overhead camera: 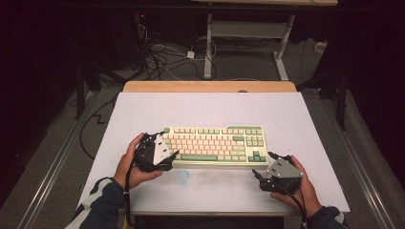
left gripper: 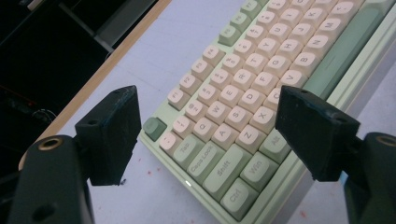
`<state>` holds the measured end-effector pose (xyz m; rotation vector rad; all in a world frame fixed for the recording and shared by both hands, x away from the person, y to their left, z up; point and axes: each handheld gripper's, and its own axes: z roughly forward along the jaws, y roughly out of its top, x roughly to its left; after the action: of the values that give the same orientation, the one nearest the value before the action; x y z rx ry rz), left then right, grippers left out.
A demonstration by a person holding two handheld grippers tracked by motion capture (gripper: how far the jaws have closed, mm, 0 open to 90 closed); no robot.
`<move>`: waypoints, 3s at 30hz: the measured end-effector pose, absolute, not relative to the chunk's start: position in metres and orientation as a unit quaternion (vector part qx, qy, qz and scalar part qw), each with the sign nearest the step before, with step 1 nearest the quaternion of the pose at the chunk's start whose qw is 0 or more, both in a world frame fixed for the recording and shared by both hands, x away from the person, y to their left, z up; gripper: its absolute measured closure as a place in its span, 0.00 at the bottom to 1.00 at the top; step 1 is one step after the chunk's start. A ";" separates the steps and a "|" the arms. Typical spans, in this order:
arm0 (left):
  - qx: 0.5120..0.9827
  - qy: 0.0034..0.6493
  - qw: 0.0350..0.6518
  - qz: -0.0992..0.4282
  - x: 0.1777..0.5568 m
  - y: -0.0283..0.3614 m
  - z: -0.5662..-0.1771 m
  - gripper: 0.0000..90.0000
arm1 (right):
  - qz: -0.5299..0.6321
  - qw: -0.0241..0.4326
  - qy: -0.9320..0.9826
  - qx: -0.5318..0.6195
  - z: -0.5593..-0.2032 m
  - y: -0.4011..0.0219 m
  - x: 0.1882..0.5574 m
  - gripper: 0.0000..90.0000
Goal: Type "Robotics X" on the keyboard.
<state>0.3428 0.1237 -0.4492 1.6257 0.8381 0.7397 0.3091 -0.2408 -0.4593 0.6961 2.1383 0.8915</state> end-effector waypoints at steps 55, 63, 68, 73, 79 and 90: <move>0.702 0.405 0.510 0.290 0.314 0.172 -0.483 0.20 | 0.351 0.218 0.884 0.219 -0.440 -0.105 0.420 1.00; 0.707 0.400 0.505 0.290 0.313 0.170 -0.484 0.20 | 0.340 0.215 0.887 0.228 -0.447 -0.103 0.425 1.00; 0.707 0.402 0.506 0.287 0.313 0.170 -0.484 0.20 | 0.342 0.211 0.885 0.234 -0.448 -0.105 0.426 1.00; 0.710 0.401 0.504 0.286 0.313 0.171 -0.485 0.20 | 0.346 0.219 0.882 0.232 -0.449 -0.105 0.424 1.00; 0.714 0.399 0.501 0.283 0.313 0.170 -0.486 0.20 | 0.333 0.217 0.889 0.227 -0.452 -0.101 0.422 1.00; 0.717 0.397 0.498 0.284 0.312 0.169 -0.487 0.20 | 0.366 0.226 0.874 0.225 -0.442 -0.108 0.415 1.00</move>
<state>0.3122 0.1692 -0.4868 1.7342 0.9599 0.6874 0.4145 -0.1082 -0.4416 0.6189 2.4098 1.0088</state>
